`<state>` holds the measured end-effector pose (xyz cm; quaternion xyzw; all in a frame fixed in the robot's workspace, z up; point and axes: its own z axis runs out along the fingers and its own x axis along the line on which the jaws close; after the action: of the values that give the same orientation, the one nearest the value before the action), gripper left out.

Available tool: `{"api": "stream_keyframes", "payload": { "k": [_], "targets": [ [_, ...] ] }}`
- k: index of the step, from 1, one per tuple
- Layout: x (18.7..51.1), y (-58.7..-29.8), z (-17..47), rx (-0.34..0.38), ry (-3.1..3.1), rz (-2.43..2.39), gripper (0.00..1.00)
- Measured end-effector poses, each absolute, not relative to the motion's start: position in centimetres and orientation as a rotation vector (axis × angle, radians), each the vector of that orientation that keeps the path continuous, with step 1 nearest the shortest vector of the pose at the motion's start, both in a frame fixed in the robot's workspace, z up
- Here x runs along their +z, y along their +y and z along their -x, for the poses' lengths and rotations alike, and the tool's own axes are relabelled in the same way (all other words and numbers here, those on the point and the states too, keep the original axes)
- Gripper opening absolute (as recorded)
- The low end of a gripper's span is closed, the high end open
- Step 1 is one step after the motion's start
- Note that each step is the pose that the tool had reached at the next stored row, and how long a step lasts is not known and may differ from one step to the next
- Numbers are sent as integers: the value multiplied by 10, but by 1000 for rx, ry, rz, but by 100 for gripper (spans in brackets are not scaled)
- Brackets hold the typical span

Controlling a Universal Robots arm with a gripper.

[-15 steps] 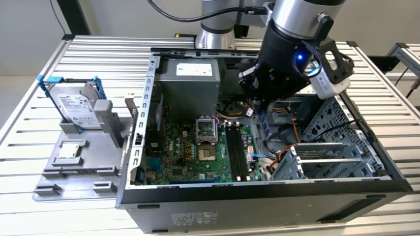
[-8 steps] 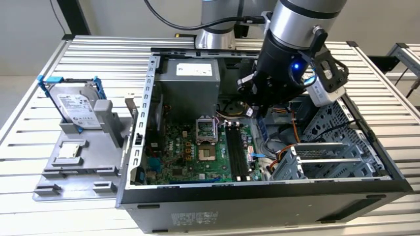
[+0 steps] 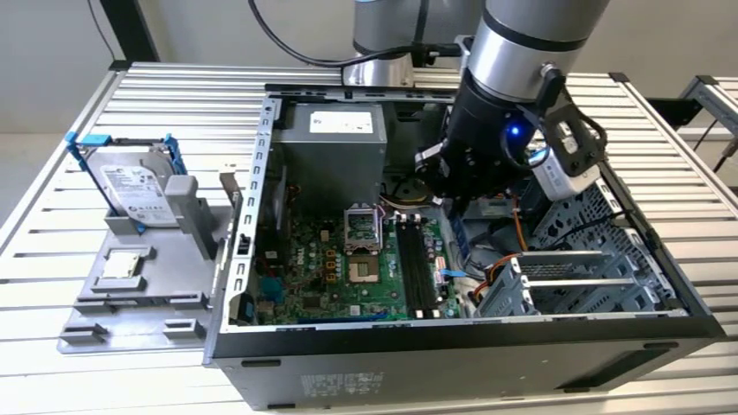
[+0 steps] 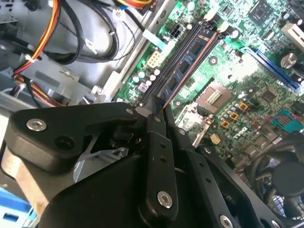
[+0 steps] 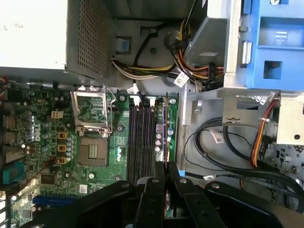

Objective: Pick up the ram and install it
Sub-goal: 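Insert the ram into the slot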

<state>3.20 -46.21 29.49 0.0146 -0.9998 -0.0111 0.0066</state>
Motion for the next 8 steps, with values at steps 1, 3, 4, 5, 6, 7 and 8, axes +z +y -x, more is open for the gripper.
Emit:
{"api": "stream_keyframes", "payload": {
  "k": [1,3,4,5,6,7,8],
  "targets": [
    [294,-462,-32,-36,-3128,-45,0],
    [294,-462,-32,-32,-3128,-45,0],
    [294,-462,-32,-31,-3128,-45,0],
    [294,-462,-32,-31,-3128,-45,0],
    [293,-462,-32,-32,-3128,-42,0],
    [291,-462,-32,-32,-3129,-31,0],
    [289,-462,-31,-32,-3129,-18,0]
  ]
}}
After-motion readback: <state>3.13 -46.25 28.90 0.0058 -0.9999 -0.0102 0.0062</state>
